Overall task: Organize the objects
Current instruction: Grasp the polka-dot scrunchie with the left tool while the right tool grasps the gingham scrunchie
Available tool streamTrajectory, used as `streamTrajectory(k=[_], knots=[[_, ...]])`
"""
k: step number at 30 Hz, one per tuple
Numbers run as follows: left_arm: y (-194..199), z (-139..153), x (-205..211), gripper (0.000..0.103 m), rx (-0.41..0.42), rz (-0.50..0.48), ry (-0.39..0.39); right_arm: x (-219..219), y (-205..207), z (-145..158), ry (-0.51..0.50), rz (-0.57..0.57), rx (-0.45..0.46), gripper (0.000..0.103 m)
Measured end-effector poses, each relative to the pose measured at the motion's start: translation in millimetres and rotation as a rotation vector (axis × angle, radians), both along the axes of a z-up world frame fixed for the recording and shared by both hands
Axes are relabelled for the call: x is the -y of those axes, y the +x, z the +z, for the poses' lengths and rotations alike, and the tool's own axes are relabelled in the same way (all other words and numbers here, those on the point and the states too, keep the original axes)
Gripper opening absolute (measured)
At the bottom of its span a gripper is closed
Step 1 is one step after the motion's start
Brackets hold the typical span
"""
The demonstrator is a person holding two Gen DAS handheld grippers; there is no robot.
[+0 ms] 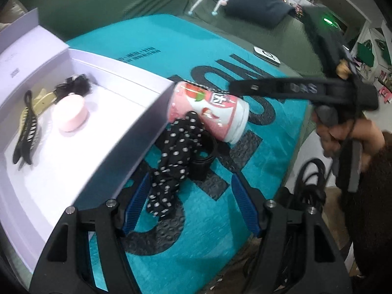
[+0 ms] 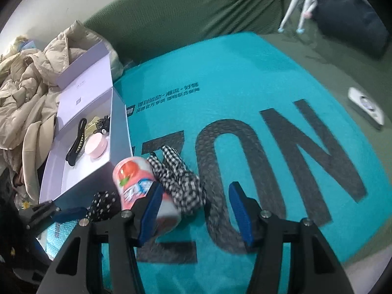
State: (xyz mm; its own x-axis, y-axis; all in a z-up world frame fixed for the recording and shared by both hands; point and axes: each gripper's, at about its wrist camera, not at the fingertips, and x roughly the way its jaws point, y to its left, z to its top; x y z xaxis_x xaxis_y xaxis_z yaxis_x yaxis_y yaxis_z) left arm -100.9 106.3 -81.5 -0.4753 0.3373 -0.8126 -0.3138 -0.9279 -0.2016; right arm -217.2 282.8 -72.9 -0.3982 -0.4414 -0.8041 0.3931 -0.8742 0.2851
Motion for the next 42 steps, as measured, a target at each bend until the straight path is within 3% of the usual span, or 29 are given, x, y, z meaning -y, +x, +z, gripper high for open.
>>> streamTrajectory(k=[2,4,5,6,8,10,18,37,42], knots=[[-0.8,-3.9,-2.8,0.068,0.009,-0.007,-0.003,4.2,-7.0,-9.4,0.007,0.019,0.032,0.055],[-6.6,-11.2,-4.6,0.062,0.041,-0.004,-0.007,6.7,-6.6,-16.5,-0.007,0.038,0.058,0.043],[-9.1,-15.5,-3.7,0.051,0.065,0.004,-0.006,8.4,-3.9,-18.1,-0.019,0.047,0.062,0.040],[-10.4,-17.8,-1.2,0.045,0.068,0.019,-0.005,10.9,0.4,-19.0,-0.021,0.057,0.057,0.031],[-10.0,-16.8,1.0,0.036,0.064,0.025,-0.005,16.9,9.7,-20.0,0.011,0.072,0.041,0.026],[-8.4,-16.2,2.7,0.033,0.067,0.022,0.000,19.6,18.1,-18.4,0.046,0.070,0.025,0.023],[9.9,-14.1,4.9,0.019,0.103,0.014,-0.017,15.0,50.6,-13.6,0.069,-0.010,0.048,0.023],[54.8,-9.0,37.7,0.018,0.154,0.049,-0.032,16.9,116.3,-1.5,0.097,-0.080,0.062,0.024],[53.4,-10.2,39.3,0.018,0.145,0.054,-0.022,19.0,117.7,-1.2,0.115,-0.099,0.028,0.032]])
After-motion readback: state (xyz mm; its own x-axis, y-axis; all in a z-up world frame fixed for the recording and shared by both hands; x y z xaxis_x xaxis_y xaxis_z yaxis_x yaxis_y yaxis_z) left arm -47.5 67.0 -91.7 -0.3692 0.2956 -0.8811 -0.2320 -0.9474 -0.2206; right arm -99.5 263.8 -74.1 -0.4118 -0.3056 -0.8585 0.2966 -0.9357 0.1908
